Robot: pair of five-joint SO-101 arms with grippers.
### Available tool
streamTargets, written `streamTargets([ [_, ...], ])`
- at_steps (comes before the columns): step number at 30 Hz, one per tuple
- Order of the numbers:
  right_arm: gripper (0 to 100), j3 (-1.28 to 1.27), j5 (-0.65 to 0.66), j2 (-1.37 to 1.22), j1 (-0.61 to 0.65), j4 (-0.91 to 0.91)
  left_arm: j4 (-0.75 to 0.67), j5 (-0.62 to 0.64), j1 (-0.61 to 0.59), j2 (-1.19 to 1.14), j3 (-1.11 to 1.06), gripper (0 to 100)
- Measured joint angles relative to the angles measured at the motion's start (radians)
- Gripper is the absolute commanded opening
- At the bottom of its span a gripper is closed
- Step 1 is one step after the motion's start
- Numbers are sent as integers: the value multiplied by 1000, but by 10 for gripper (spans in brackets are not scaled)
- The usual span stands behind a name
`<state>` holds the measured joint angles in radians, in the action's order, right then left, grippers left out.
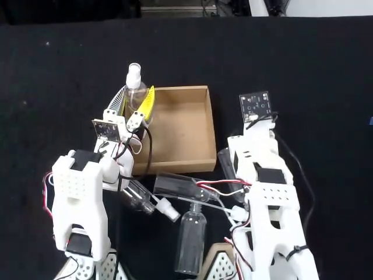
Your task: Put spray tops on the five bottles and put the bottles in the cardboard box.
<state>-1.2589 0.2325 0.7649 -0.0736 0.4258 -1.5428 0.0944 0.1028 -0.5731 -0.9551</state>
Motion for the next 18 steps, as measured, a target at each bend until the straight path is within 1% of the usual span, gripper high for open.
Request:
streamTargets([
  [2,179,0,0,0,0,0,0,0,0,0,0,206],
  [6,179,0,0,0,0,0,0,0,0,0,0,295],
  [8,179,0,0,0,0,0,0,0,0,0,0,288],
  [13,179,0,0,0,0,0,28,-2,0,8,0,234],
  [18,179,0,0,0,0,0,21,-2,0,8,0,232],
])
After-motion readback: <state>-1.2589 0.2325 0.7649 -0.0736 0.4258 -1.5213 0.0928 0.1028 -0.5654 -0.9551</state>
